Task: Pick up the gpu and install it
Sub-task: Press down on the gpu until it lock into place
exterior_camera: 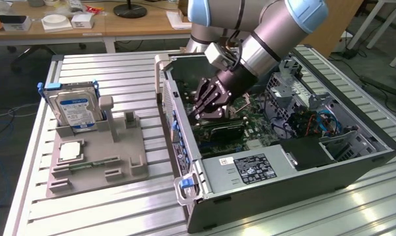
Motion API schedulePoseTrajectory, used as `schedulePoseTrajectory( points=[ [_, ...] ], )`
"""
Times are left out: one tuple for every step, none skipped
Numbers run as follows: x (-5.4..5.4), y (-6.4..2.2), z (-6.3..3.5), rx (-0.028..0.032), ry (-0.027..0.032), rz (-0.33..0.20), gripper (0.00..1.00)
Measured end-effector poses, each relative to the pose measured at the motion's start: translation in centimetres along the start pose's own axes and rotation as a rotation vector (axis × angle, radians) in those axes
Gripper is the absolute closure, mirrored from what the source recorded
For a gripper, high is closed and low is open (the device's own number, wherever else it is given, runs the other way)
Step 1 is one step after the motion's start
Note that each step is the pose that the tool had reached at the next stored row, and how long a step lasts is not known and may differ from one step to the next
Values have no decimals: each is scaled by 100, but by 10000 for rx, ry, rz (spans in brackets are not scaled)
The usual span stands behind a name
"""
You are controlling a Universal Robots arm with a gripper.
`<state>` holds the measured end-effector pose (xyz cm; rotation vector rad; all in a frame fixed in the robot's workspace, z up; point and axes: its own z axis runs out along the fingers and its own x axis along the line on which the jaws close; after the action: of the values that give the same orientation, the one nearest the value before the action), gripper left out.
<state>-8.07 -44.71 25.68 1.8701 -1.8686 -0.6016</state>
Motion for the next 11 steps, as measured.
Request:
schedulePoseTrajectory(
  points=[
    [0, -18, -13, 0, 2, 0, 90],
    [0, -42, -29, -1, 1, 0, 90],
    [0, -64, -44, -3, 2, -4, 90],
    [0, -74, -51, -2, 4, -9, 90],
    [0, -75, -51, -2, 8, -15, 90],
    [0, -75, -51, 9, 15, -27, 90],
    [-1, -73, -51, 51, 26, -36, 90],
    [-3, -74, -51, 117, 33, -47, 90],
    [-5, -74, -51, 203, 40, -58, 90],
    [-7, -74, -51, 311, 46, -67, 90],
    [-8, -73, -50, 422, 49, -71, 90]
  ],
)
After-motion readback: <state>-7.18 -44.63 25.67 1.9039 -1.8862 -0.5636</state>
